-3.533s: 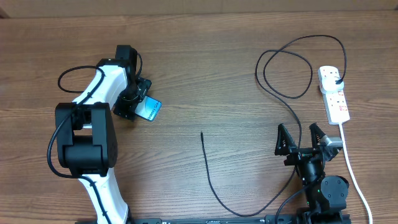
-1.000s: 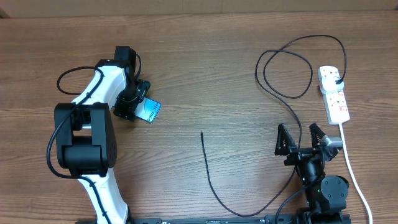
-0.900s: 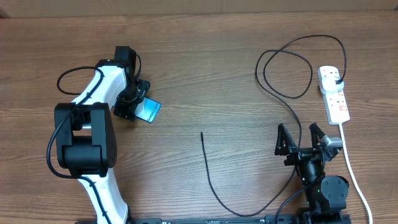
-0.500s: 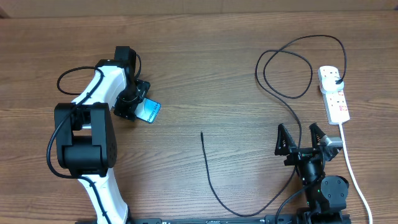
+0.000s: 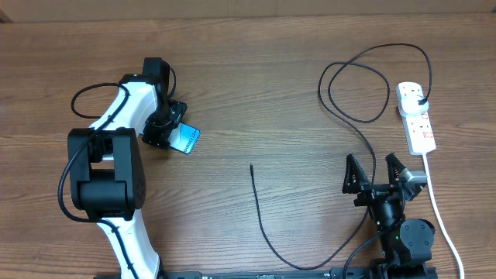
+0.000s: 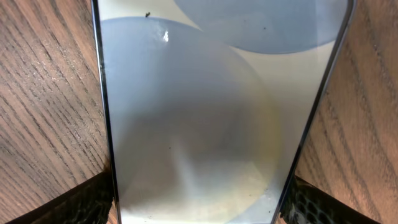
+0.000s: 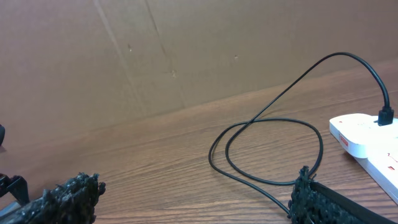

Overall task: Plug charger to phone and switch on socket
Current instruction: 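Close the left gripper on the phone's sides and hold it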

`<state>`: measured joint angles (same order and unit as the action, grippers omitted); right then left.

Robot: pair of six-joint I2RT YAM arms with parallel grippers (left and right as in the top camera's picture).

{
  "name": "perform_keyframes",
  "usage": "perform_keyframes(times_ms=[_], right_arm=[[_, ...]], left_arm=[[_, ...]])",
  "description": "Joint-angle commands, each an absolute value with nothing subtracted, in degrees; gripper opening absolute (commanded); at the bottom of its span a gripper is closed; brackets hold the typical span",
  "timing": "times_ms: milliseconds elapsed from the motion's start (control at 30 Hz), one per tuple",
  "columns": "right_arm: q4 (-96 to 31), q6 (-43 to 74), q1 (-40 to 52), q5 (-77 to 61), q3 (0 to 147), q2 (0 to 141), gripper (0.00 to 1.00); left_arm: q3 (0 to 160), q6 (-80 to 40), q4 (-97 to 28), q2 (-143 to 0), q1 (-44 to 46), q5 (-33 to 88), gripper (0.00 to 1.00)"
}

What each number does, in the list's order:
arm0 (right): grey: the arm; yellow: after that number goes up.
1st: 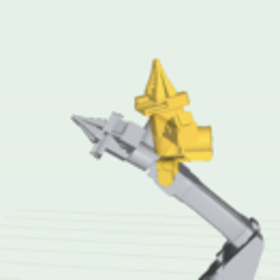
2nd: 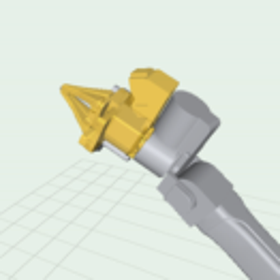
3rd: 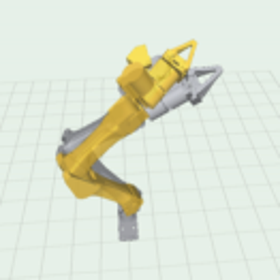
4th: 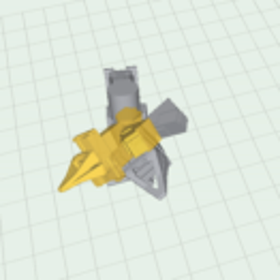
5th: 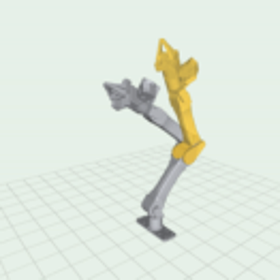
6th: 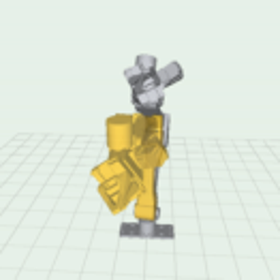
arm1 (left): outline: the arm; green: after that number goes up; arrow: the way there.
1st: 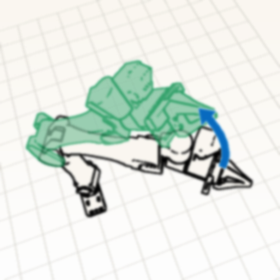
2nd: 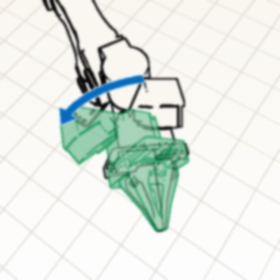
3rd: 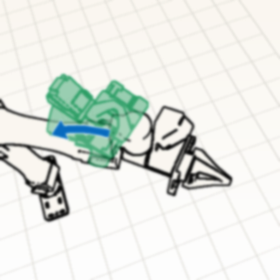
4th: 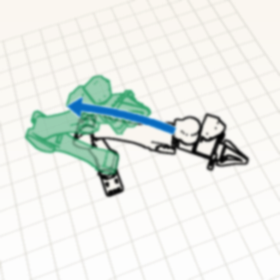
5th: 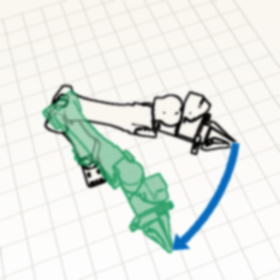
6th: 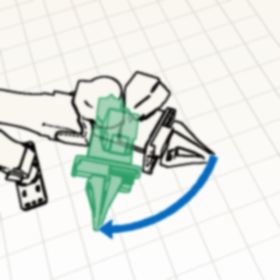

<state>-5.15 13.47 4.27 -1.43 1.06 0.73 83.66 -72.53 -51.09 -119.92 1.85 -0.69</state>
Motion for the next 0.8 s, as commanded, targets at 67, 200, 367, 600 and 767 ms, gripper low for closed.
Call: perform_keyframes(times_ms=[67,200,367,600,767], right_arm=[[-4.84,13.52,4.49,-0.91,0.45,0.16,1.00],[-4.84,13.52,4.49,-0.93,0.45,0.16,1.00],[-4.84,13.52,4.49,-0.91,0.45,0.16,1.00],[-4.84,13.52,4.49,-0.91,0.45,0.16,1.00],[-4.84,13.52,4.49,-0.91,0.45,0.16,1.00]], left_arm=[[82.00,-73.71,-50.63,-120.64,1.78,1.06,0.86],[82.00,-73.71,-50.63,-120.64,1.78,1.04,0.84],[82.00,-73.71,-50.61,-120.64,1.78,1.06,0.82],[82.00,-73.71,-50.61,-120.64,1.78,1.06,0.79],[82.00,-73.71,-50.61,-120.64,1.78,1.06,0.75]])
